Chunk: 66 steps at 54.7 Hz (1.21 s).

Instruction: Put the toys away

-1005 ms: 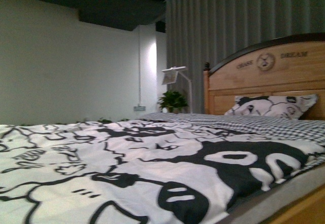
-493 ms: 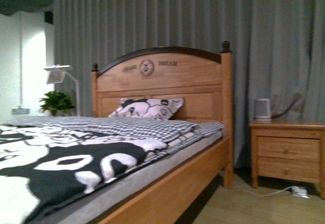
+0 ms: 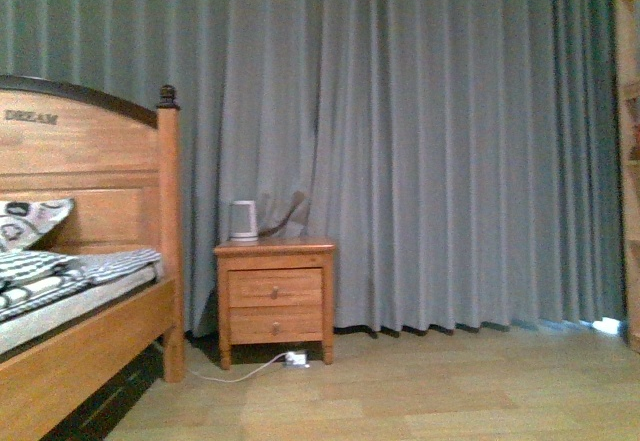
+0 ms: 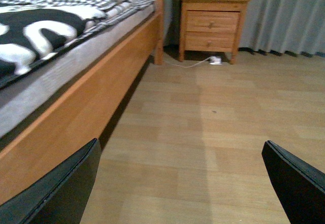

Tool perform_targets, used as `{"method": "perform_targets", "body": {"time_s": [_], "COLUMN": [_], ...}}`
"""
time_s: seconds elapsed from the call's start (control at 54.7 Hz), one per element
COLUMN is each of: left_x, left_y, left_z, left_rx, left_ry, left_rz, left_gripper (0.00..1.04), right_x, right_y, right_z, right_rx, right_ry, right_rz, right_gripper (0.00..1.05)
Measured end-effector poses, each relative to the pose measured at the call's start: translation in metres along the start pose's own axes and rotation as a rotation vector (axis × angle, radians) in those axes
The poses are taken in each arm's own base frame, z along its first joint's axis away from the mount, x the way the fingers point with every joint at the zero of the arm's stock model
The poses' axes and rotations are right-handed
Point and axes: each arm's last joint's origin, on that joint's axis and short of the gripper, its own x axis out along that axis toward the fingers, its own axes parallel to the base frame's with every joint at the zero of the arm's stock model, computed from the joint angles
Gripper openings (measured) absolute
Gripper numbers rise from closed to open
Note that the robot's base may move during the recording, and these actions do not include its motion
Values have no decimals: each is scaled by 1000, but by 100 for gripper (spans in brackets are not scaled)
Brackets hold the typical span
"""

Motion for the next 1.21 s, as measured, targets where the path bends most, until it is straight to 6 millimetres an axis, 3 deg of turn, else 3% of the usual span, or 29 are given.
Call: {"method": "perform_targets", "body": {"time_s": [1.206], "left_x": [0], "left_y": [0], "left_z": [0], "left_rx": [0], "left_ry": [0], "left_rz": [-2], "left_gripper": [98], "right_x": [0], "right_y": [0], "right_z": [0], "right_rx": [0], "right_ry": [0], "right_rz": [1], "right_gripper": [7]}}
